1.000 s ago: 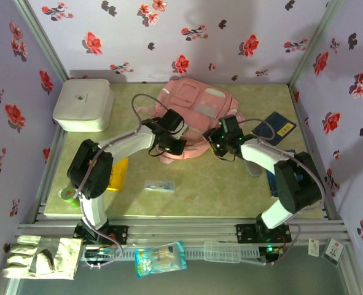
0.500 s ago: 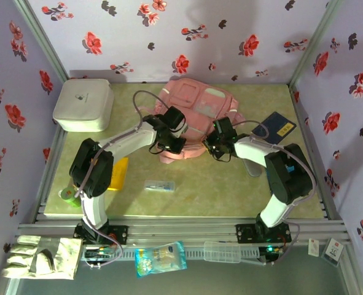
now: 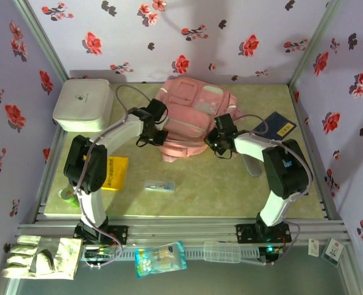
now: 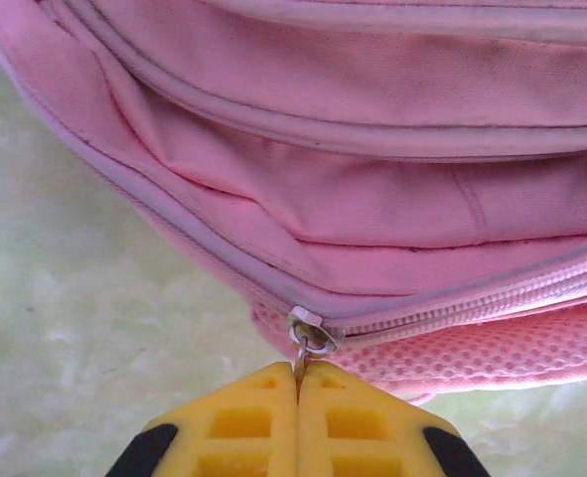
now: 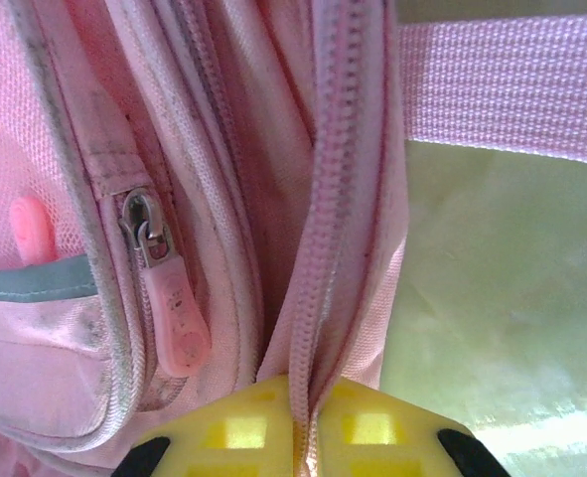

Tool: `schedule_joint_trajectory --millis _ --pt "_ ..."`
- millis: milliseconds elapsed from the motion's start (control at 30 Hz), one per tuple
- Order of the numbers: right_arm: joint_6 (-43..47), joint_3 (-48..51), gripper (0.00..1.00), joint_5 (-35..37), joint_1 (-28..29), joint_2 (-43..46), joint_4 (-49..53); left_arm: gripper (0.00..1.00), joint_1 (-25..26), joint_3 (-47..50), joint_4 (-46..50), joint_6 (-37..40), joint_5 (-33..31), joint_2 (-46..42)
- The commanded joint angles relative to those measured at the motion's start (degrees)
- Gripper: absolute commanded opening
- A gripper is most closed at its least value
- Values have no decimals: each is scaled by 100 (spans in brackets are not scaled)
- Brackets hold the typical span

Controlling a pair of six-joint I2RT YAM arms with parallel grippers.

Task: Pack books, pencil case, and school supplies into a backpack

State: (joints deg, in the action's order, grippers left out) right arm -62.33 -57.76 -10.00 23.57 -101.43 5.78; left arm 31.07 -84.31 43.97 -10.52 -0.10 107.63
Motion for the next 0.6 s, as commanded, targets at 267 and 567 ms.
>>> schedule_joint_trajectory --millis 267,567 --pt "1025 -406 10 462 -503 -251 2 0 -657 40 365 361 -184 181" --pt "331 36 54 -67 -522 685 48 0 -42 3 144 189 885 24"
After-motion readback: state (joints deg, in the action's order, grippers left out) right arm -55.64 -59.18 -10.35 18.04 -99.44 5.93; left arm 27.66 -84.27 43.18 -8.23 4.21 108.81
